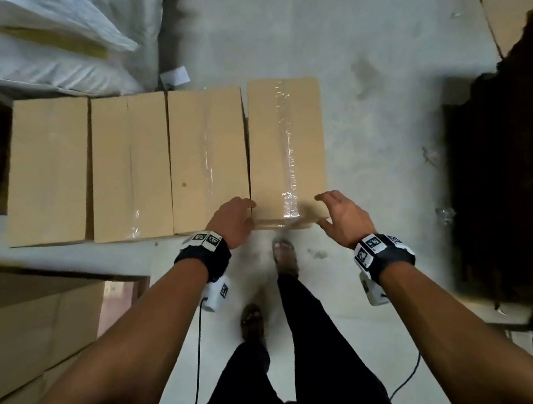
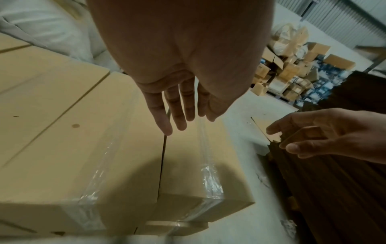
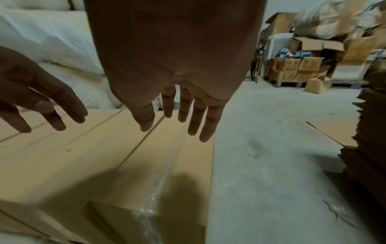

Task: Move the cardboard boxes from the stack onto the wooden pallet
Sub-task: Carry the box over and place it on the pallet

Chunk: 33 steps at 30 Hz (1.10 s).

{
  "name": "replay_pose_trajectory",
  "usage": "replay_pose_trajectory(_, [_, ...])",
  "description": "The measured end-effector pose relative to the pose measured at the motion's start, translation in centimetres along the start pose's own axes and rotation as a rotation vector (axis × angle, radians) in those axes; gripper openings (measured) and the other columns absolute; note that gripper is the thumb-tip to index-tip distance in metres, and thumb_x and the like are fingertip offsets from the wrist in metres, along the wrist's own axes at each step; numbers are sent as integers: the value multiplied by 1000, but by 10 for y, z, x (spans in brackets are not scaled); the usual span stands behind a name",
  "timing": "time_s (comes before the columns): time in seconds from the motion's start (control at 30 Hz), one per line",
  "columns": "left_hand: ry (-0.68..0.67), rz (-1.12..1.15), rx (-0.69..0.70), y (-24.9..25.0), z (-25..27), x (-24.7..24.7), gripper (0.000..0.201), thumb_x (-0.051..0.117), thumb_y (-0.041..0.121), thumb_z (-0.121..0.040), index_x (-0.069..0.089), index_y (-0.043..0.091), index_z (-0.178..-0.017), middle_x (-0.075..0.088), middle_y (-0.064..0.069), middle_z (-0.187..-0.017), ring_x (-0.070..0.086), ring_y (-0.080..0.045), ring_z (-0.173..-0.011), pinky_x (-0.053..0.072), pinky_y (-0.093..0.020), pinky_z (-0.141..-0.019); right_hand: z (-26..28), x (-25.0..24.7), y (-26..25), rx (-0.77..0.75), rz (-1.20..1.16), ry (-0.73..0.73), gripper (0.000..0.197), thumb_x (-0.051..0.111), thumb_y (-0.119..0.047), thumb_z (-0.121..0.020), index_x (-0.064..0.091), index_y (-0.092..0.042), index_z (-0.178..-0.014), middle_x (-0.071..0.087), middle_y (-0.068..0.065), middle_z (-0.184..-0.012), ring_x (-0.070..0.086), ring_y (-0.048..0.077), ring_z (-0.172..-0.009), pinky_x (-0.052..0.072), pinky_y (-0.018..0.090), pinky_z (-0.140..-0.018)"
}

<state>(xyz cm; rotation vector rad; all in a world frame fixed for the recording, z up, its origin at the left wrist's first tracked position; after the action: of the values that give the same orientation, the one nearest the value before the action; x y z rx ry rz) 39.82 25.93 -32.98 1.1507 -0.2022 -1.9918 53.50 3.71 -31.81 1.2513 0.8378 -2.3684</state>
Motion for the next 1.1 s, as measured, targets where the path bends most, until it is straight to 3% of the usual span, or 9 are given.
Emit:
replay_pose_trajectory(0.17, [-73, 65, -50, -22, -108, 15, 47, 51, 24, -90, 59, 33, -136, 58, 4, -131, 63, -23, -119, 57, -41, -97, -106, 25, 47, -24, -17, -22, 60, 65, -32, -96, 47, -18, -152, 42, 8, -156, 52, 39, -128, 57, 51, -88])
replay_pose_trajectory(0.33, [23, -66, 36, -28, -186, 27, 62, 53, 19, -100, 32, 17, -159, 27, -4, -164, 38, -27, -143, 44, -46, -114, -190, 38, 63, -149, -5, 122, 70, 49, -59, -100, 39, -22, -159, 39, 20, -162, 33, 37, -148, 35, 60, -119])
replay_pose_trajectory(0.4, [73, -118, 68, -37, -217, 36, 69, 56, 21, -100, 26, 15, -162, 17, -8, -170, 27, -29, -153, 40, -46, -119, -229, 61, 77, -134, 46, 98, 72, 35, -69, -103, 22, -33, -164, 20, 13, -172, 14, 28, -160, 19, 61, -125])
replay_pose_trajectory(0.47, [116, -133, 97, -40, -239, 42, 72, 59, 22, -100, 26, 11, -163, 12, -9, -171, 22, -32, -156, 38, -48, -121, -260, 87, 91, -80, 71, 78, 74, 25, -77, -102, 7, -43, -166, -4, 5, -176, 5, 33, -162, 12, 64, -126])
replay_pose_trajectory(0.6, [166, -314, 97, -43, -276, 55, 70, 49, 36, -103, 23, 12, -163, 6, -14, -173, 8, -40, -158, 34, -57, -122, -292, 119, 107, -33, 79, 64, 72, 17, -76, -102, -2, -45, -165, -27, 0, -172, 5, 49, -158, 15, 72, -122])
replay_pose_trajectory(0.77, [189, -339, 115, -49, -292, 70, 70, 39, 49, -108, 16, 18, -166, -6, -11, -174, -2, -44, -159, 22, -64, -123, -291, 123, 125, -93, 123, 147, 65, 28, -58, -109, 9, -36, -168, -10, 8, -176, 13, 34, -154, 32, 63, -120])
replay_pose_trajectory(0.9, [207, -360, 210, -35, -308, 69, 70, 38, 50, -107, 22, 13, -165, -3, -16, -174, -4, -48, -158, 16, -62, -126, -283, 118, 139, -33, 51, 171, 63, 39, -53, -107, 17, -44, -165, -6, -5, -176, 37, 48, -137, 58, 53, -86])
replay_pose_trajectory(1.03, [236, -254, 226, -28, -328, 61, 73, 49, 50, -105, 23, 16, -164, -6, -9, -175, -11, -48, -157, 9, -60, -128, -288, 119, 148, -78, -19, 185, 61, 39, -53, -107, 22, -41, -165, -8, -6, -176, 44, 45, -137, 47, 55, -105])
replay_pose_trajectory(1.1, [249, -240, 238, -25, -334, 62, 77, 52, 54, -104, 24, 16, -165, -6, -8, -175, -8, -47, -158, 7, -63, -127, -288, 118, 149, -104, -82, 211, 62, 45, -50, -106, 27, -37, -165, -5, -4, -176, 48, 39, -137, 46, 53, -105])
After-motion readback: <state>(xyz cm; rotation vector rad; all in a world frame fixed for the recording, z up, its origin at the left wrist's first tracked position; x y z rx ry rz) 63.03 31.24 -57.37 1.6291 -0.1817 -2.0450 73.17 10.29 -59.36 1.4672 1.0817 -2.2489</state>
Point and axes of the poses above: each hand's wrist, its own z-axis away from the middle knuckle, its own x-axis out of the palm, y = z × x, the point moved 8 cm from there along -z, towards the middle knuckle
